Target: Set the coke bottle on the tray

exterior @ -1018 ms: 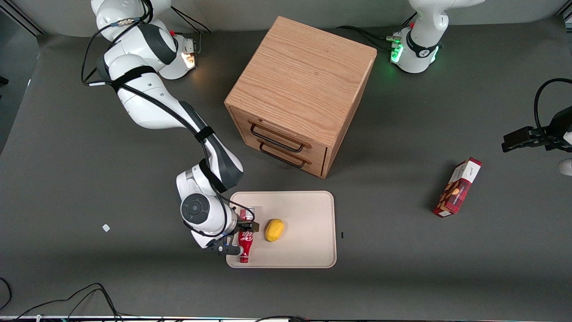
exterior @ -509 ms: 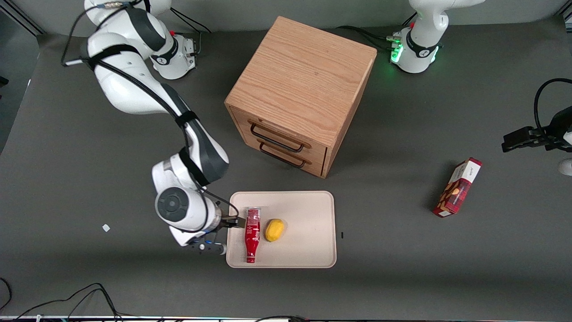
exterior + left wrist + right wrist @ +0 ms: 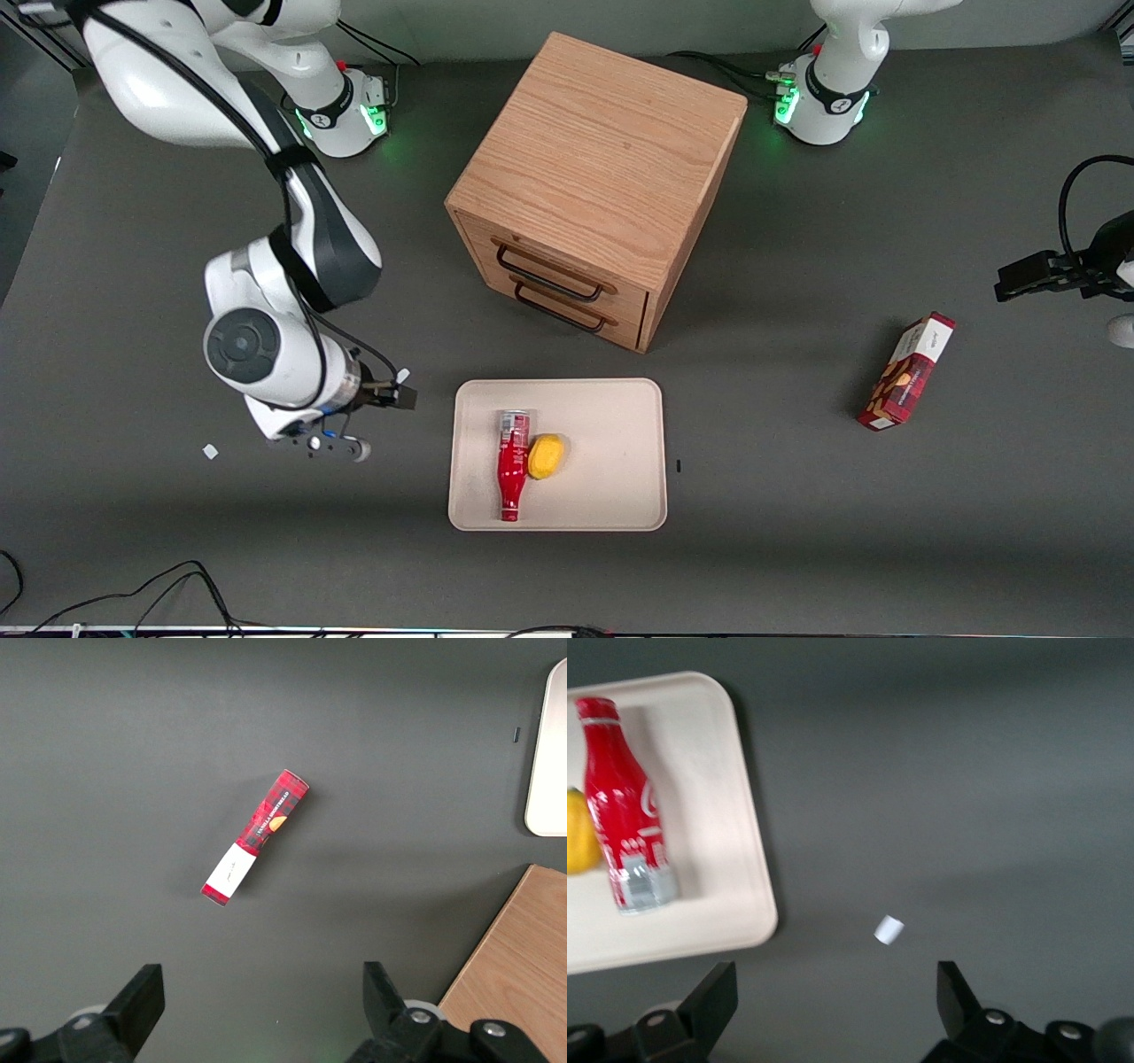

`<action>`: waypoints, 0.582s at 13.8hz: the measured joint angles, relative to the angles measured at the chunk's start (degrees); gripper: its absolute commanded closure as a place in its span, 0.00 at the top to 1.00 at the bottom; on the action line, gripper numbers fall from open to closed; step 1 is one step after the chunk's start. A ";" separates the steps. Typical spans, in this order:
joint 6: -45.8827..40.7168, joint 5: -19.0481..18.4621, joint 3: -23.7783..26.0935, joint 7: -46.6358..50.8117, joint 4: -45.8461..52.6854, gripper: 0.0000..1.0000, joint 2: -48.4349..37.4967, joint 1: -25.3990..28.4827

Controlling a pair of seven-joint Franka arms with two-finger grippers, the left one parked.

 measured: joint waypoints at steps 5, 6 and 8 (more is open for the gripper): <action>-5.50 0.01 9.12 -5.72 -9.24 1.00 -11.56 -13.92; -5.97 0.02 13.51 -6.44 -11.06 1.00 -13.40 -19.19; -6.85 0.02 23.03 -8.46 -14.34 1.00 -16.61 -30.34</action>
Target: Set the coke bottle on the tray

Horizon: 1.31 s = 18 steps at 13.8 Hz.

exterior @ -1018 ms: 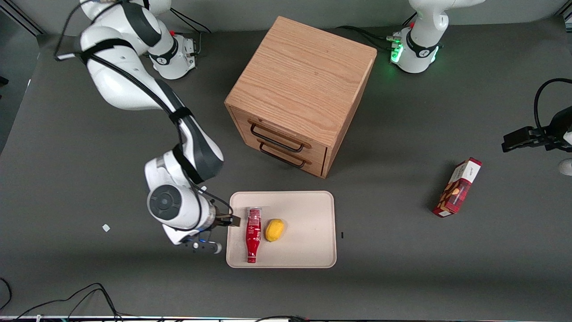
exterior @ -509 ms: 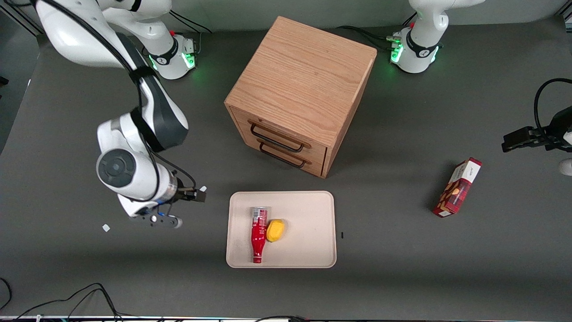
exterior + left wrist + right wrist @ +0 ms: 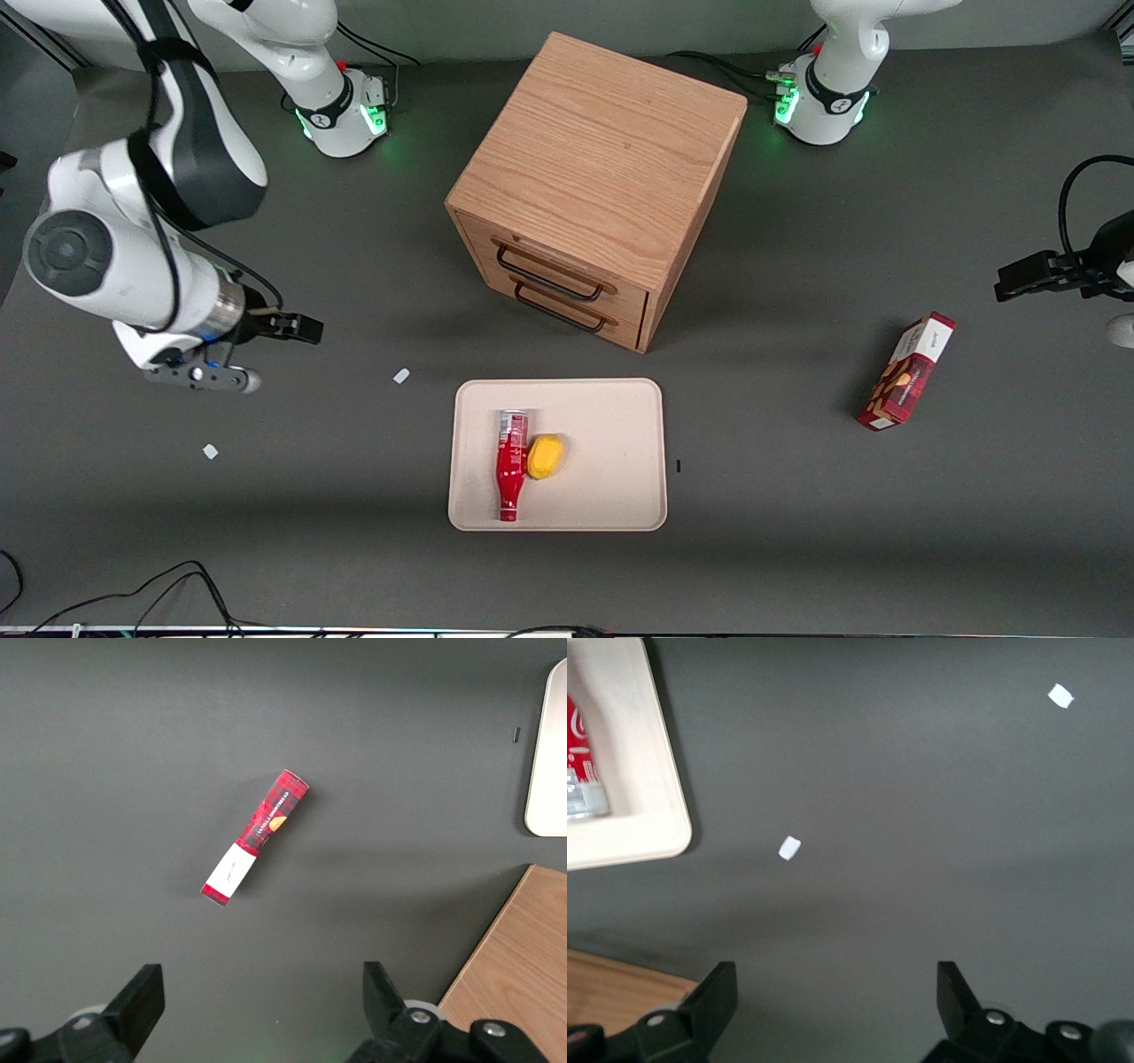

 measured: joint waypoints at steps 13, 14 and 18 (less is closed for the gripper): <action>-8.12 10.36 -28.13 -13.94 -7.39 1.00 -19.75 20.87; -8.12 10.90 -29.09 -13.86 -7.86 1.00 -20.35 22.11; -8.01 11.21 -31.69 -13.25 -8.48 1.00 -20.41 25.80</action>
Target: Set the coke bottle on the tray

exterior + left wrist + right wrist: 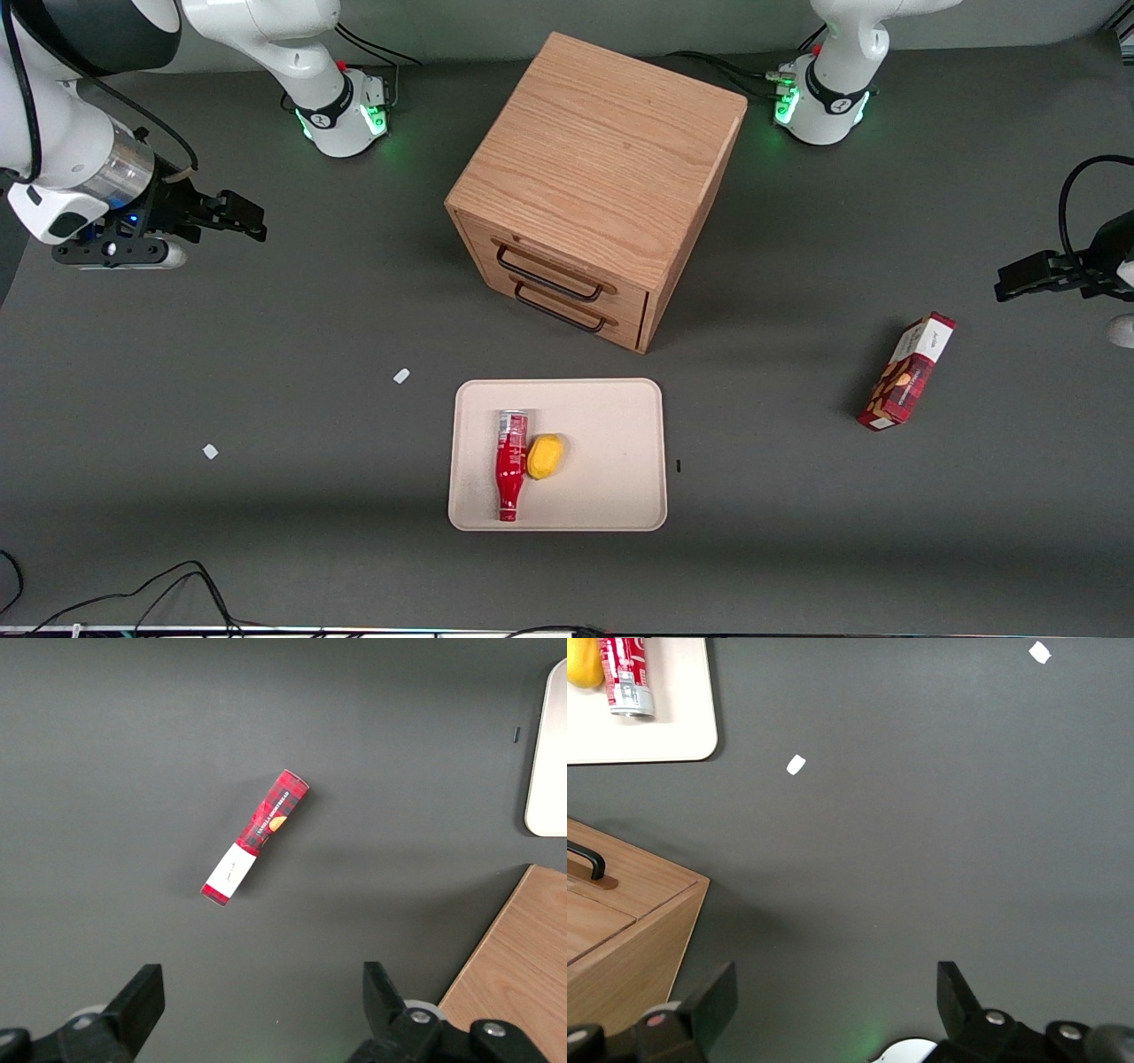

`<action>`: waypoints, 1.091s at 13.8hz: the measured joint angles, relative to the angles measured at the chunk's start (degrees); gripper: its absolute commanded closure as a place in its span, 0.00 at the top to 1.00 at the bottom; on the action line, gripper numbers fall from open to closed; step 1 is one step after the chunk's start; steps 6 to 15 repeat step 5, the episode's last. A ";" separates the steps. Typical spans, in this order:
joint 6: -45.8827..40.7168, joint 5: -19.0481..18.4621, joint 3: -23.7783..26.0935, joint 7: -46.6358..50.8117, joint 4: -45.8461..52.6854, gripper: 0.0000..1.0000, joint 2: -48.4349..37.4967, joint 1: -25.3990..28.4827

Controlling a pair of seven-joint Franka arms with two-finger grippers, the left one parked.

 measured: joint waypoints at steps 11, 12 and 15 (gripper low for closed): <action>-1.12 0.00 -1.55 -0.04 0.99 1.00 -0.32 0.03; -1.12 0.00 -1.55 -0.04 0.99 1.00 -0.32 0.03; -1.12 0.00 -1.55 -0.04 0.99 1.00 -0.32 0.03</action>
